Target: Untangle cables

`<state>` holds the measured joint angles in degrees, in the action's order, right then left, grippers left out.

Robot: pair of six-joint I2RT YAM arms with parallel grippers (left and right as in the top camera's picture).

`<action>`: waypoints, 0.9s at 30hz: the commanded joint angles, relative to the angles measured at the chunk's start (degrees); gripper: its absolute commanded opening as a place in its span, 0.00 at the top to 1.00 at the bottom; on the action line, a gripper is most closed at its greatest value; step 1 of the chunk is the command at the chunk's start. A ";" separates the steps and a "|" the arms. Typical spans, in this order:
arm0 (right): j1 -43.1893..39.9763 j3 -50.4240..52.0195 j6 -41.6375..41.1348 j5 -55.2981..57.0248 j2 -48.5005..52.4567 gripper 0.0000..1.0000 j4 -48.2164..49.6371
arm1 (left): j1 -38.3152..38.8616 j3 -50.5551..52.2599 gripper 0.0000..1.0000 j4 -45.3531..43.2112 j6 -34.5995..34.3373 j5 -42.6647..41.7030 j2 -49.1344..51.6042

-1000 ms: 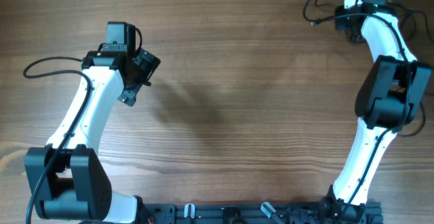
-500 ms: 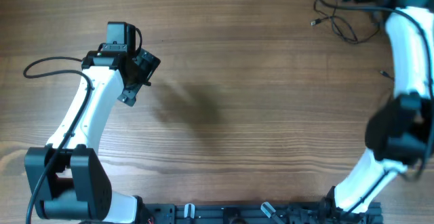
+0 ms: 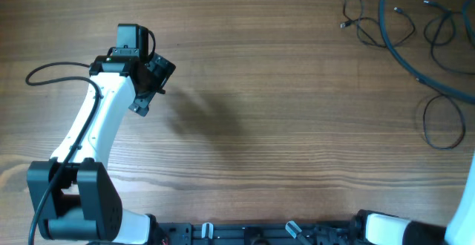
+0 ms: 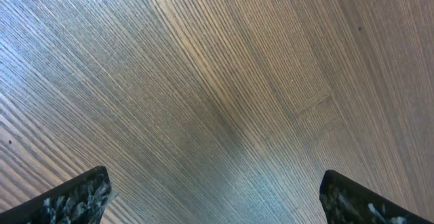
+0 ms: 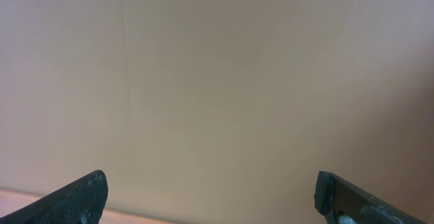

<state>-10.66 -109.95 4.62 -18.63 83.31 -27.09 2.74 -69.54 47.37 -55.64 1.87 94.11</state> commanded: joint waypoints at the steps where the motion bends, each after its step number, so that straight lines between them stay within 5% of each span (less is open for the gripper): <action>1: 0.35 1.84 -4.42 -1.16 -3.41 0.00 -2.80 | 0.04 0.22 0.00 0.04 -0.33 0.59 -0.57; 15: 0.35 61.66 -6.69 -1.46 -39.50 0.00 29.64 | 0.04 0.22 0.00 0.07 -0.33 0.61 -0.57; 27: 1.86 64.63 -9.03 -2.45 -66.12 0.00 27.91 | 0.04 0.22 0.00 0.04 -0.33 0.59 -0.57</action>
<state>-10.15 -45.08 -3.27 -20.16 22.70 0.78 2.74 -69.54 47.40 -55.64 1.87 94.11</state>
